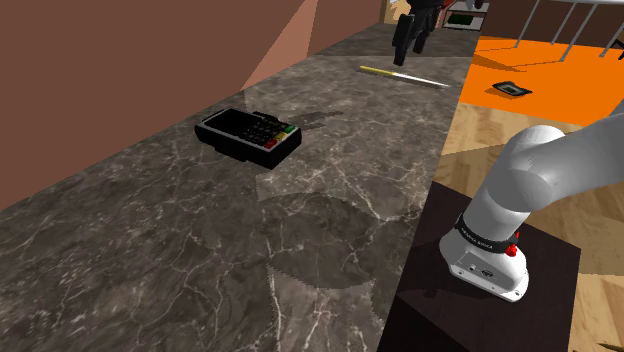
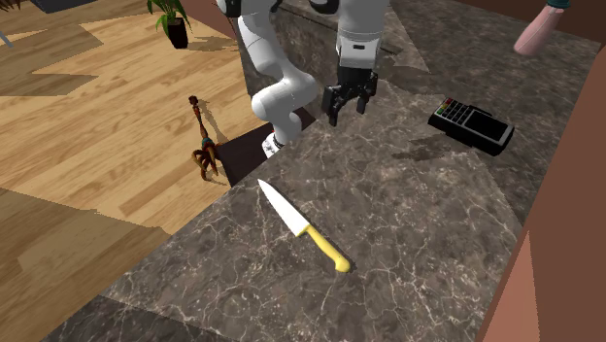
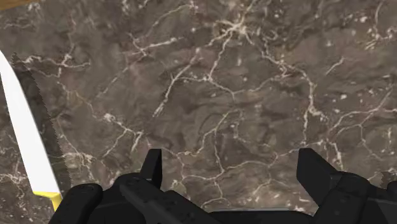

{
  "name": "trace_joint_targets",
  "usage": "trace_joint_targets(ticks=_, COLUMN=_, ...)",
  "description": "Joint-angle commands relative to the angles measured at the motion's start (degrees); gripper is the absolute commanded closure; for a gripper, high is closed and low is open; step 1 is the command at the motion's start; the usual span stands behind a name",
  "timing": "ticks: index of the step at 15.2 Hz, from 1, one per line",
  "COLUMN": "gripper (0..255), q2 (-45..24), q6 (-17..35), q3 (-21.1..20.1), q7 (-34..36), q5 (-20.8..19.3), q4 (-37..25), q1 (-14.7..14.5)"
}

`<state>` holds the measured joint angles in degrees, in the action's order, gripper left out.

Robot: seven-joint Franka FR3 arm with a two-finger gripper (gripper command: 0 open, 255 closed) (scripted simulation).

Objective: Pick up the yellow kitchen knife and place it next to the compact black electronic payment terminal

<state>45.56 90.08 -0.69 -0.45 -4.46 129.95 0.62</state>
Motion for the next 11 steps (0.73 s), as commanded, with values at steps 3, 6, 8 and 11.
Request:
trace_joint_targets(ticks=3, gripper=0, q2=-2.2, q6=1.3, q3=3.0, q7=-4.1, q5=-1.2, q4=-0.6, q1=0.1)
trace_joint_targets(ticks=6, gripper=0, q2=-6.2, q6=3.1, q3=7.4, q7=-10.1, q5=-2.6, q4=-2.3, q1=0.0)
trace_joint_targets(ticks=8, gripper=0, q2=-9.3, q6=4.3, q3=10.2, q7=-14.2, q5=-3.2, q4=-3.9, q1=-0.1)
trace_joint_targets(ticks=11, gripper=0, q2=-14.5, q6=5.8, q3=14.3, q7=-20.3, q5=-3.5, q4=-6.9, q1=-0.4)
